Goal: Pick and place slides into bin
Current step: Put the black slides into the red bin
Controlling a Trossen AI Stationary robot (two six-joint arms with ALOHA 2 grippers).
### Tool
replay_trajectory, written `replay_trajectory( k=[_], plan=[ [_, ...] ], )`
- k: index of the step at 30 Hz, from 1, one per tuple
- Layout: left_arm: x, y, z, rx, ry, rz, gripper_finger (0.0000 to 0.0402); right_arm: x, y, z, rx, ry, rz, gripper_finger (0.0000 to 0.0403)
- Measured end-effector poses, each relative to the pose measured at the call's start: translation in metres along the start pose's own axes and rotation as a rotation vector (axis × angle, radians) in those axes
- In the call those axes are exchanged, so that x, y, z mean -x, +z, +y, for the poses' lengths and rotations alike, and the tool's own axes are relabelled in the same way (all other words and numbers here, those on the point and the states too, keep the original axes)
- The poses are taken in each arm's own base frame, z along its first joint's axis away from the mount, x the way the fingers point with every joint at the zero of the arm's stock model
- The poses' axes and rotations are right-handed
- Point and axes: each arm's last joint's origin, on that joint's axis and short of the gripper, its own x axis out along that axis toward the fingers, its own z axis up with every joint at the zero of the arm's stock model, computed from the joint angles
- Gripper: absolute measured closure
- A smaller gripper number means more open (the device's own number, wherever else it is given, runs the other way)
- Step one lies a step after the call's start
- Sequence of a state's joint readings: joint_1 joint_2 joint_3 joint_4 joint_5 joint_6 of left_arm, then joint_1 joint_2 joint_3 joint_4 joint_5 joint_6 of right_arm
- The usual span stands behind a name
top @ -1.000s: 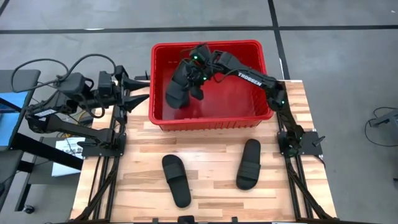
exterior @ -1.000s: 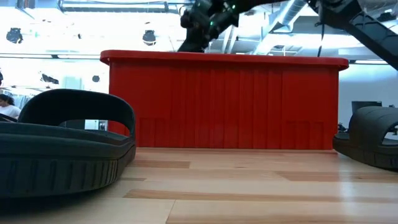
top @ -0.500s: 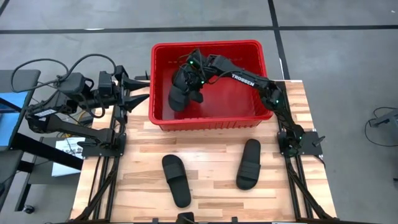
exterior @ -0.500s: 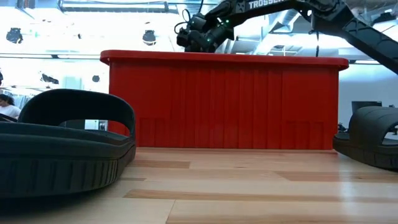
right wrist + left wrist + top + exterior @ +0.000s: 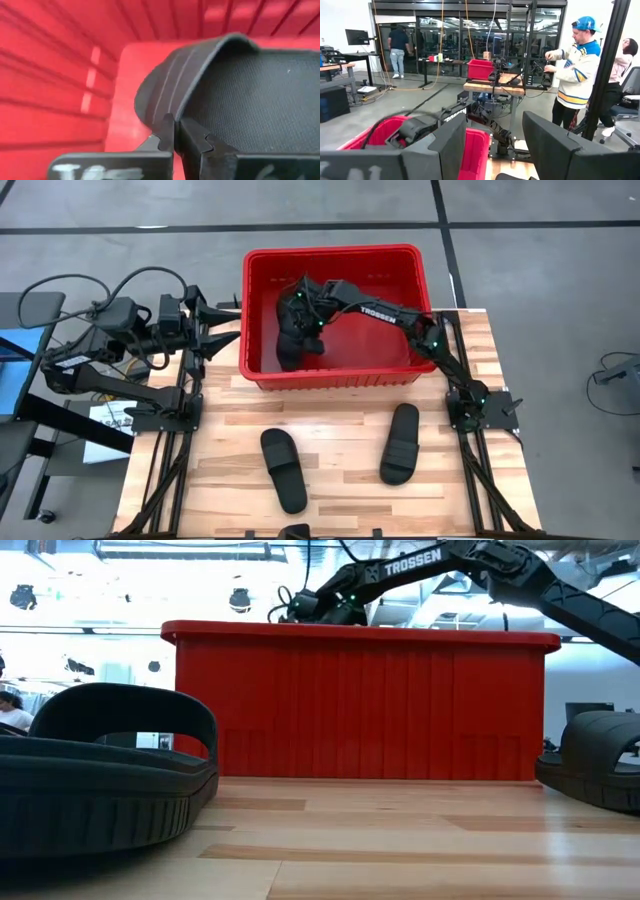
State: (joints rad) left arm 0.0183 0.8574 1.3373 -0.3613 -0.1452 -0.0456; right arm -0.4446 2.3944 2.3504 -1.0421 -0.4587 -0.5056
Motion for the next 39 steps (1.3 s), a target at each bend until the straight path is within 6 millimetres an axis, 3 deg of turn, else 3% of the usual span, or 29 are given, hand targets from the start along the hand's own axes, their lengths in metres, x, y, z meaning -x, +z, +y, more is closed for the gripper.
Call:
replay_trajectory(
  k=[30,39],
  plan=[
    [0.0,-0.001,0.0,0.003,0.002,0.011,0.0215,-0.013,0.011,0.017,0.104,-0.066,0.036,0.0402],
    [0.0,-0.002,0.0,0.002,0.002,0.017,0.0215,-0.014,0.013,0.02,0.14,-0.083,0.045,0.0341]
  ],
)
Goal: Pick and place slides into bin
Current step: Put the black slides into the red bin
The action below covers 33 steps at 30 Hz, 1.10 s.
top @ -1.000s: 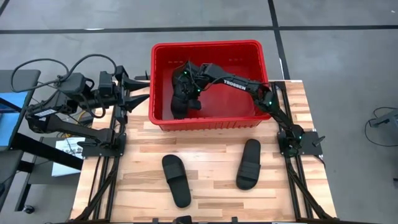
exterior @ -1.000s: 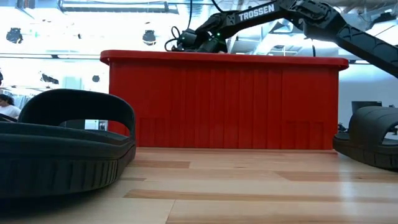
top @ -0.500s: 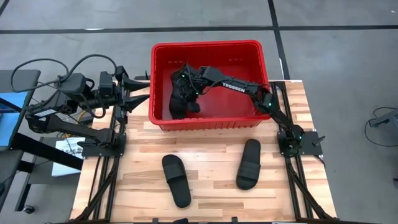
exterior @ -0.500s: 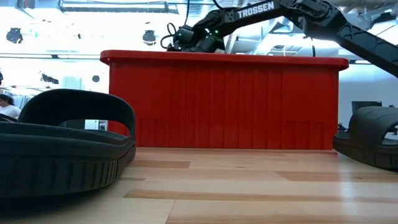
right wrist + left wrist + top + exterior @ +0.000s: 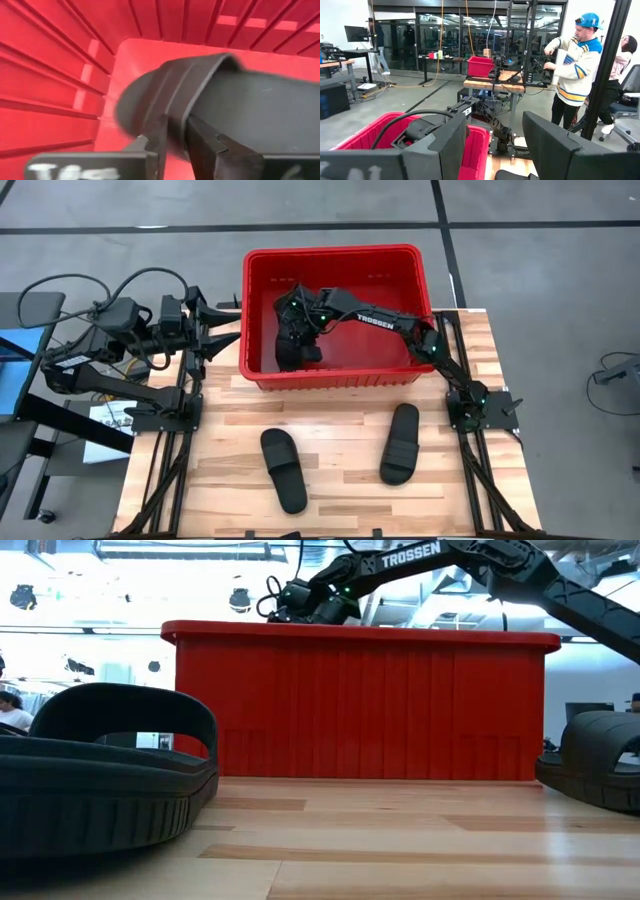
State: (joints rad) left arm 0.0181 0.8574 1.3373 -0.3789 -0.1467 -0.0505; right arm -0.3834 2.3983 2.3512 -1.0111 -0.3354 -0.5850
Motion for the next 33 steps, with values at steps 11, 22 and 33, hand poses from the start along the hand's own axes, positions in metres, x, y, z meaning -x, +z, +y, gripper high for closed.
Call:
replay_trajectory(
  k=[11,22,33],
  plan=[
    [0.0,0.0,0.0,0.0,0.0,-0.001,0.0215,-0.005,0.008,0.01,0.111,-0.114,0.076,0.0324],
    [0.0,0.0,0.0,-0.001,0.0,0.004,0.0215,-0.005,0.009,0.008,0.116,-0.17,0.093,0.031],
    [0.0,-0.001,0.0,-0.003,0.001,0.015,0.0215,0.006,0.013,0.013,0.126,-0.187,0.102,0.0233]
  ],
)
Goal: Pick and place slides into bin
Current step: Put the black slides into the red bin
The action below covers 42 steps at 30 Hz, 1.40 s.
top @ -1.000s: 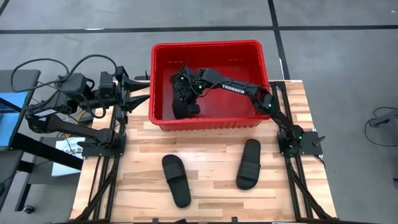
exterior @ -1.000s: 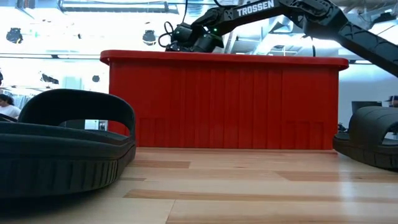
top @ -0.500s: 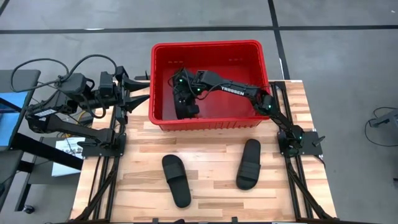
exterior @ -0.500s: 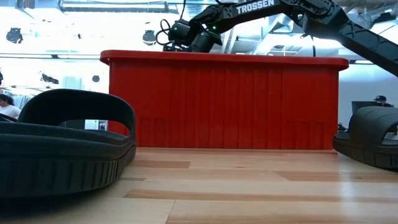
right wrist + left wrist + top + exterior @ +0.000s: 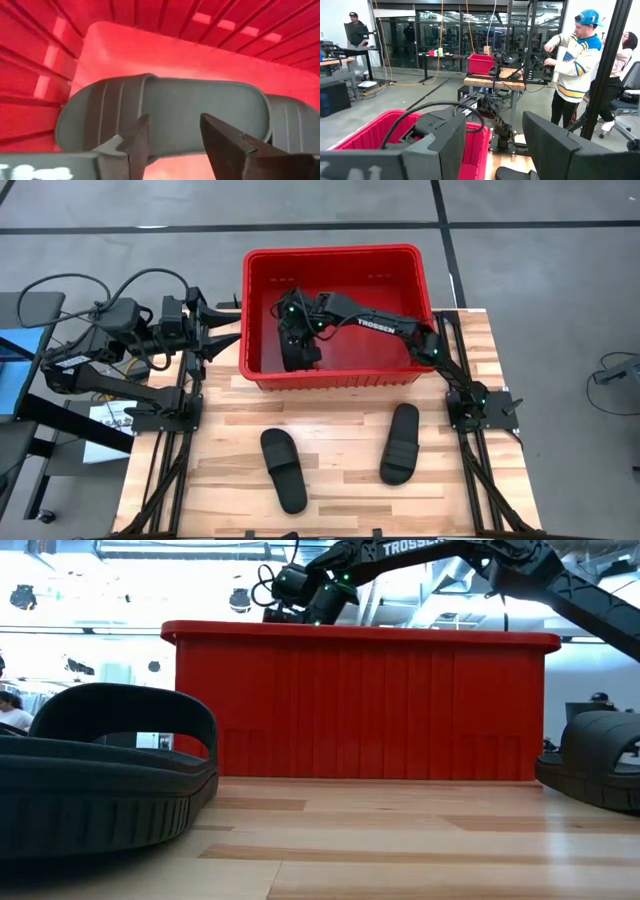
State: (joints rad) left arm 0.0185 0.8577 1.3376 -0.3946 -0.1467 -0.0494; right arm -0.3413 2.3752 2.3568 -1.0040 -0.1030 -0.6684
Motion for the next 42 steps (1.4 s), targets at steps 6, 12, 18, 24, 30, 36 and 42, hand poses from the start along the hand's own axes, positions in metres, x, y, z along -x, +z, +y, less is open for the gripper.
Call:
replay_trajectory(
  k=[6,12,18,24,30,36,42],
  plan=[
    [0.0,0.0,0.0,0.0,0.0,0.0,0.0215,0.022,0.005,-0.003,0.032,-0.085,-0.004,0.0221],
    [0.0,-0.001,0.0,0.015,0.001,0.006,0.0215,0.069,0.009,-0.014,0.024,-0.193,-0.072,0.0225],
    [0.0,-0.002,0.0,0.037,0.001,0.023,0.0215,0.158,0.013,-0.017,-0.052,-0.359,-0.219,0.023],
    [-0.008,-0.007,-0.001,0.015,0.004,0.064,0.0215,0.258,0.003,-0.002,-0.224,-0.365,-0.459,0.0235],
    [-0.014,-0.01,-0.002,0.007,0.004,0.079,0.0215,0.312,-0.015,0.034,-0.384,-0.162,-0.52,0.0244],
    [-0.016,-0.011,-0.002,0.042,-0.002,0.085,0.0215,0.317,-0.028,0.074,-0.443,0.046,-0.317,0.0248],
    [-0.02,-0.014,-0.009,0.09,-0.032,0.105,0.0215,0.308,-0.023,0.111,-0.476,0.197,-0.153,0.0251]
  ],
)
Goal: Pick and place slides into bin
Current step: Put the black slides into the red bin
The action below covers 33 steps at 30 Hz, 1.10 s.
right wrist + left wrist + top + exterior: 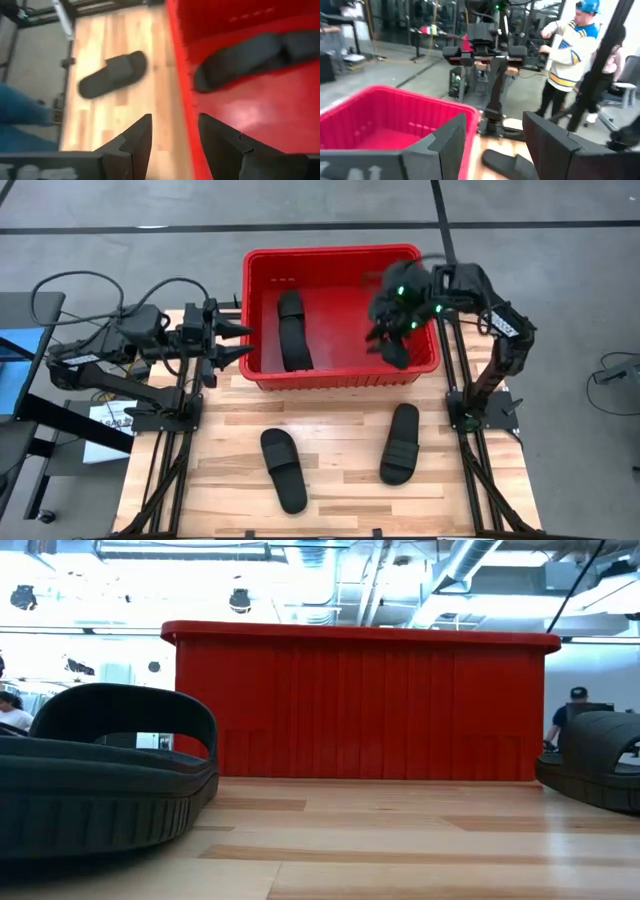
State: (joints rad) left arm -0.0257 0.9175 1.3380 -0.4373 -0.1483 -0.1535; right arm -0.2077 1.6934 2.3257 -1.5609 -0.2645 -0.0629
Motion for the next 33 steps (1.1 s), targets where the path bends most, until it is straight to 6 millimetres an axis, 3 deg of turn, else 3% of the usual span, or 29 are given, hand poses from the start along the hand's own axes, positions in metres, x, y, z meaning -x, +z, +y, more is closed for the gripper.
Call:
replay_trajectory(
  k=[3,7,14,25,33],
  plan=[
    [-0.001,-0.002,-0.007,0.072,0.006,0.003,0.0215,-0.007,-0.004,0.021,0.023,0.039,0.04,0.0253],
    [0.001,-0.005,-0.013,0.179,0.194,-0.025,0.0215,-0.017,-0.016,0.049,0.045,0.029,0.111,0.0257],
    [0.012,-0.018,-0.022,0.123,0.403,0.023,0.0215,-0.029,-0.042,0.088,0.06,-0.123,0.178,0.0266],
    [-0.002,-0.042,-0.042,0.019,0.367,0.189,0.0215,-0.05,-0.068,0.129,0.004,-0.403,0.115,0.0274],
    [0.006,-0.043,-0.048,-0.003,0.326,0.2,0.0215,-0.095,-0.085,0.155,0.01,-0.493,0.051,0.0268]
  ],
)
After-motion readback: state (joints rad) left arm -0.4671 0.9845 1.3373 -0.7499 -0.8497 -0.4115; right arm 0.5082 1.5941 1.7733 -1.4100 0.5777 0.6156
